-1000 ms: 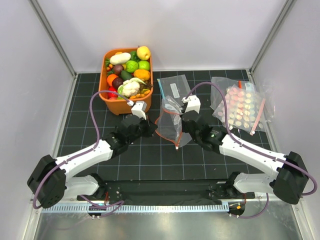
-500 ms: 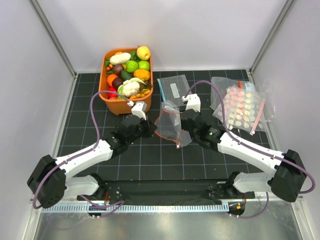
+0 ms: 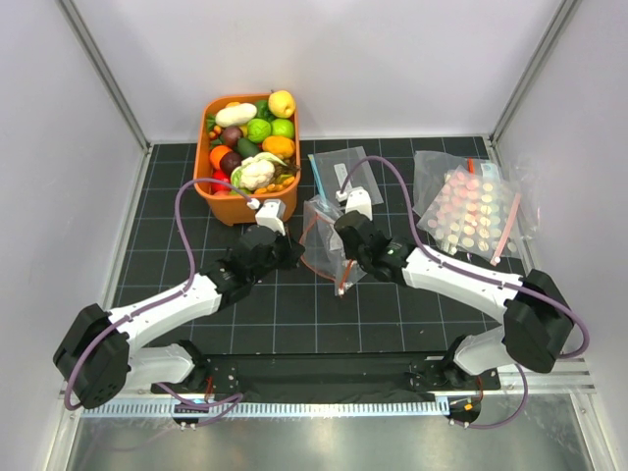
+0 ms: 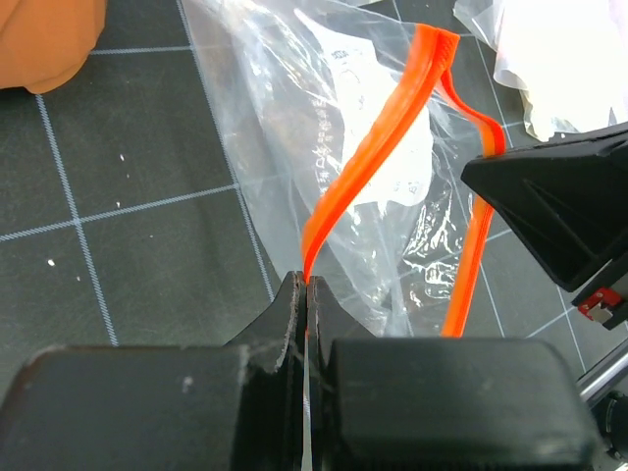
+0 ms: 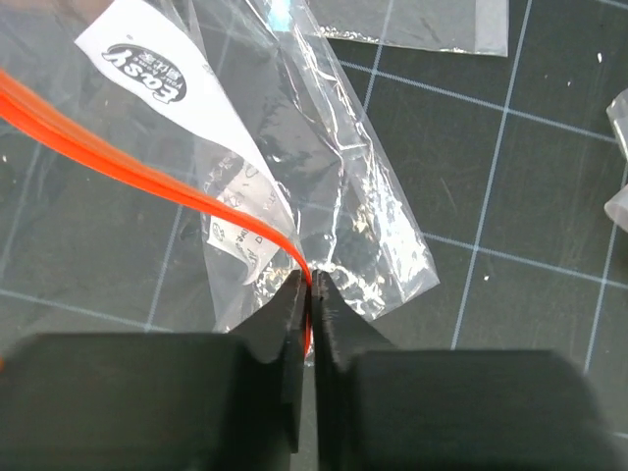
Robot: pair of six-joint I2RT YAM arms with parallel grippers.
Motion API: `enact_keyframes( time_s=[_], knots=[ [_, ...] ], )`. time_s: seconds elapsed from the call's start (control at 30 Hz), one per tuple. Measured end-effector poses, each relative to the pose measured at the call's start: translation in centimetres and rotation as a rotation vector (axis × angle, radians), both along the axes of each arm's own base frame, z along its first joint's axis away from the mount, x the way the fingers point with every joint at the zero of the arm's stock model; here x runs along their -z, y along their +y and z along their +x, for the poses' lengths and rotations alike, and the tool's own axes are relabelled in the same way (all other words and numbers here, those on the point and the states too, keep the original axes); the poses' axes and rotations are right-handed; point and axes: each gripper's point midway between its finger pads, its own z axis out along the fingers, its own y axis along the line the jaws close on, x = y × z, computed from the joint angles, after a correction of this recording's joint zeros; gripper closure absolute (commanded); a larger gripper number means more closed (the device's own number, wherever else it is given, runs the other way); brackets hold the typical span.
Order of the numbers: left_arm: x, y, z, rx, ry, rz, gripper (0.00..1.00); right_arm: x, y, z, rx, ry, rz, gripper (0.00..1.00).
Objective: Place the food in the zip-top bag and seal the zipper
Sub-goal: Open the zipper of the food storage bag.
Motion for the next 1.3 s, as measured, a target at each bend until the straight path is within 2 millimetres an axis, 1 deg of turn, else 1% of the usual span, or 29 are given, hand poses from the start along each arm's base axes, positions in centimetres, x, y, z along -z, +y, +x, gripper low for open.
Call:
enact_keyframes(
  time_s=[0.07, 0.13, 0.17, 0.2, 0.27, 0.4, 0.57, 0.6, 0.7, 0.77, 0.8, 0.83, 0.87, 0.93, 1.0, 1.13, 1.27, 1.3],
  knots=[
    [0.0, 0.1, 0.1, -0.006, -0.002, 0.002, 1.0, -0.1, 0.2, 0.2, 0.006, 0.002, 0.0, 0.99],
    [0.0, 0.2, 0.1, -0.01, -0.002, 0.004, 1.0, -0.2, 0.1, 0.2, 0.01, 0.002, 0.0, 0.98],
    [0.0, 0.2, 0.2, -0.013, -0.003, 0.006, 1.0, -0.2, 0.1, 0.2, 0.01, 0.001, 0.002, 0.8],
    [0.1, 0.3, 0.2, -0.016, -0.002, 0.009, 1.0, -0.2, 0.2, 0.2, 0.01, 0.003, 0.006, 0.73],
    [0.1, 0.4, 0.2, -0.019, -0.001, 0.011, 1.0, -0.3, 0.6, 0.0, -0.01, 0.006, 0.028, 0.65],
    [-0.1, 0.4, 0.2, -0.023, -0.008, 0.008, 1.0, -0.2, 1.6, -0.7, -0.069, 0.012, 0.09, 0.64],
    [-1.0, 0.5, 0.1, -0.023, -0.024, -0.009, 1.0, 0.4, 2.9, -0.7, -0.109, 0.029, 0.123, 0.63],
    [-1.1, 0.5, 0.1, -0.023, -0.027, -0.012, 1.0, 0.6, 3.2, -0.8, -0.116, 0.037, 0.126, 0.64],
    [-1.4, 0.6, 0.1, -0.025, -0.032, -0.017, 1.0, 1.6, 3.6, -0.9, -0.132, 0.064, 0.124, 0.72],
    [-1.4, 0.6, 0.2, -0.032, -0.034, -0.019, 1.0, 1.9, 3.7, -1.0, -0.133, 0.074, 0.123, 0.75],
    [-1.4, 0.7, 0.2, -0.034, -0.034, -0.018, 1.0, 1.9, 3.7, -1.0, -0.132, 0.076, 0.123, 0.79],
    [-1.4, 0.7, 0.2, -0.038, -0.035, -0.017, 1.0, 1.9, 3.7, -1.0, -0.132, 0.075, 0.124, 0.83],
    [-1.4, 0.8, 0.3, -0.04, -0.036, -0.017, 1.0, 1.9, 3.7, -1.0, -0.131, 0.074, 0.126, 0.99],
    [-1.5, 0.8, 0.3, -0.043, -0.037, -0.016, 1.0, 1.9, 3.4, -0.8, -0.113, 0.069, 0.114, 0.99],
    [-1.4, 0.9, 0.3, -0.046, -0.037, -0.014, 1.0, 1.7, 2.3, -0.6, -0.068, 0.06, 0.074, 0.99],
    [-0.9, 0.9, 0.3, -0.042, -0.024, 0.003, 0.99, -0.2, 0.3, 0.0, 0.014, -0.001, 0.036, 0.99],
    [-0.5, 0.6, 0.5, -0.038, -0.006, 0.02, 1.0, -3.4, -1.0, -0.3, 0.044, -0.078, 0.09, 0.99],
    [-0.3, 0.5, 0.6, -0.038, -0.003, 0.024, 1.0, -4.7, -1.6, -0.5, 0.055, -0.109, 0.112, 0.99]
  ],
)
